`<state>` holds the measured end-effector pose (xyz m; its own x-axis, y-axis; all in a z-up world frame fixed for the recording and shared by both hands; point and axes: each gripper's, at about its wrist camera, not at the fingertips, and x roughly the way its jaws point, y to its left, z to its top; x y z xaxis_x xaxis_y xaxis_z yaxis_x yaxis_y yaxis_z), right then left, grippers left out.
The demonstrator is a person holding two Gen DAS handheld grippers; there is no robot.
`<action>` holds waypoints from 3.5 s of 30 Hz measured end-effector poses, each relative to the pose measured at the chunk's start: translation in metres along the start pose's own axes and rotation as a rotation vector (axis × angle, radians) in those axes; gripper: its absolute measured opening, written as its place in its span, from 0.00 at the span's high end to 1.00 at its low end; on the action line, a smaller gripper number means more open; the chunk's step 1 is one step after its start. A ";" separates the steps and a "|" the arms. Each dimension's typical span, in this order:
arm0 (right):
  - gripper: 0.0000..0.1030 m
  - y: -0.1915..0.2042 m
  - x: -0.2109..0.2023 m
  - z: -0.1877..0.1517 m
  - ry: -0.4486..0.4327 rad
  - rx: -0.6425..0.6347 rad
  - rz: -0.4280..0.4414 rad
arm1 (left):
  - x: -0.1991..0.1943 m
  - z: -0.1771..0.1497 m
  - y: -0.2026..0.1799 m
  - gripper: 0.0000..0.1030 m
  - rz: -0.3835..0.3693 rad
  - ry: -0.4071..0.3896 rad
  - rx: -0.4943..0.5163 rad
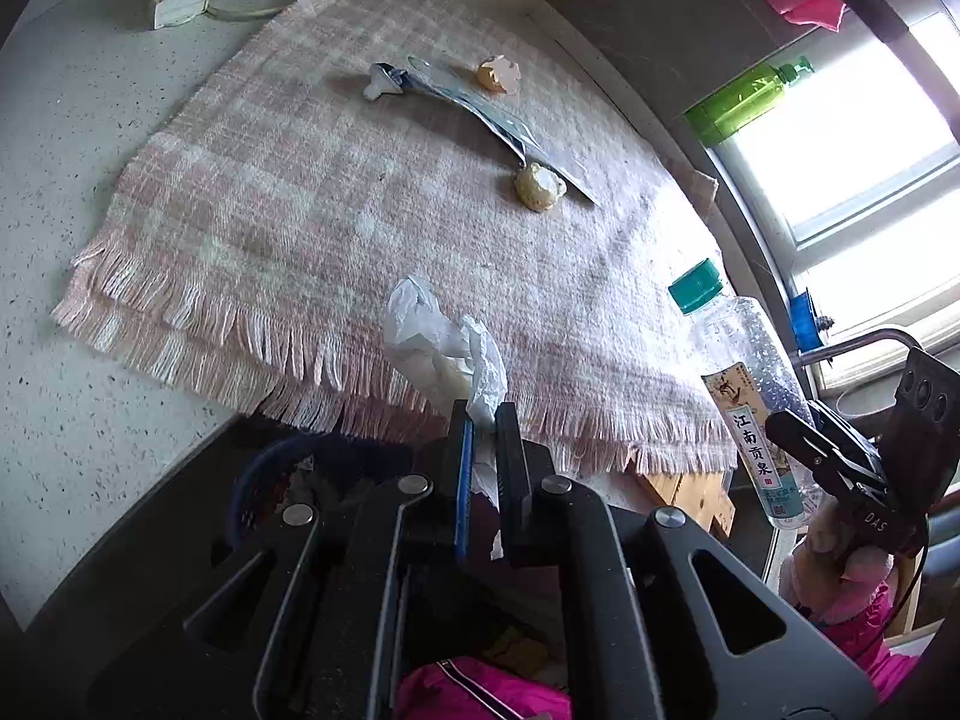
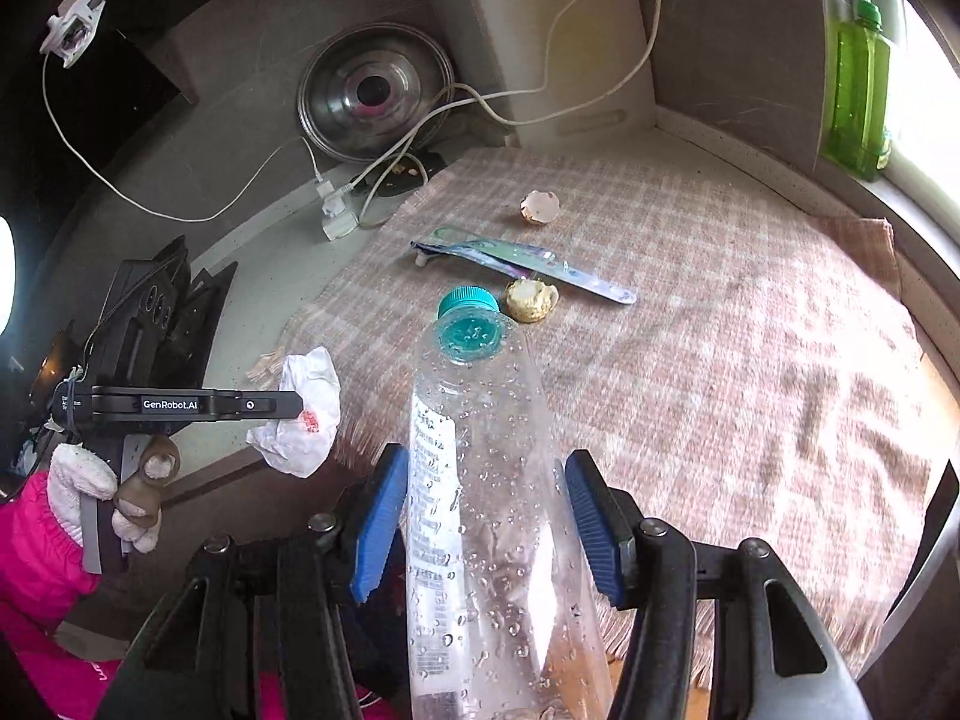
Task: Collect trash
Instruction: 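Carry the wrapper and bottle down over the blue wastebasket, then open the left tool while the right tool opens, dropping both into the basket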
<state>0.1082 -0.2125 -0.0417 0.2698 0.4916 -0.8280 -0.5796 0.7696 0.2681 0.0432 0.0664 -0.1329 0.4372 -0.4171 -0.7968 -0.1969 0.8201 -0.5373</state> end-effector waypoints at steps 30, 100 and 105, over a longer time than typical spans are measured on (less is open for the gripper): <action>0.46 0.087 0.058 -0.132 0.205 0.042 -0.023 | 0.047 -0.113 0.061 0.95 0.085 0.233 0.065; 0.36 0.090 0.118 -0.124 0.302 0.057 0.010 | 0.062 -0.120 0.058 0.48 0.212 0.245 0.164; 0.36 0.092 0.091 -0.111 0.250 0.052 0.037 | 0.041 -0.108 0.052 0.48 0.202 0.194 0.156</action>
<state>-0.0062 -0.1419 -0.1474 0.0467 0.4084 -0.9116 -0.5436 0.7760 0.3198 -0.0436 0.0496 -0.2229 0.2249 -0.2943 -0.9289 -0.1195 0.9378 -0.3261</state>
